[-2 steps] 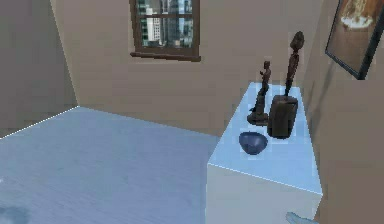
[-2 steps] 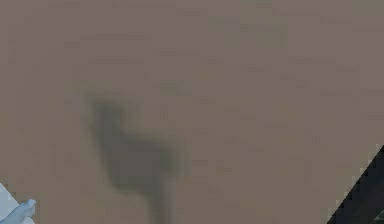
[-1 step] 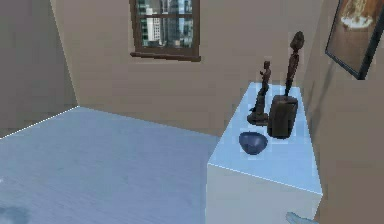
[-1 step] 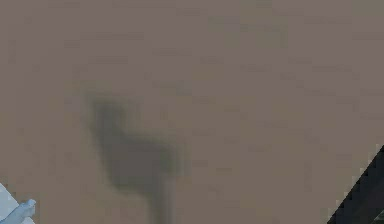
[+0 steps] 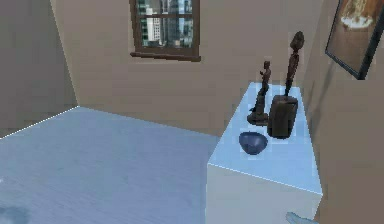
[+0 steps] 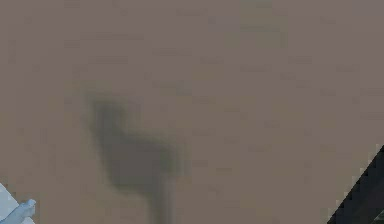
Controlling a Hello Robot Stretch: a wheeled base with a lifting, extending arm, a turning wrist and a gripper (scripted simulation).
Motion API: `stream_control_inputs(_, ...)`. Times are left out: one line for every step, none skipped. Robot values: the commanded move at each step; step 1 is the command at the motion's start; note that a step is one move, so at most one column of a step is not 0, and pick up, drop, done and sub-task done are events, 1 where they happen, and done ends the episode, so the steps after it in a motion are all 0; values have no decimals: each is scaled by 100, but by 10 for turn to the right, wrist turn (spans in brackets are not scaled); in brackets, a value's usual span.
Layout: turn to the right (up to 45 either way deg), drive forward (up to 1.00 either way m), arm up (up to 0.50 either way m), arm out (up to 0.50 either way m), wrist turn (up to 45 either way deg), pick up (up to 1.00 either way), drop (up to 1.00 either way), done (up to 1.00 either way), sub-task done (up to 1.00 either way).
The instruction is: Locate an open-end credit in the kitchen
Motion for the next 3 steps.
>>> stream_control_inputs(450,0,0,0,0,0,0,0,0)
stream_control_inputs(-450,0,0,0,0,0,0,0,0)
stream_control_inputs(60,0,0,0,0,0,0,0,0)
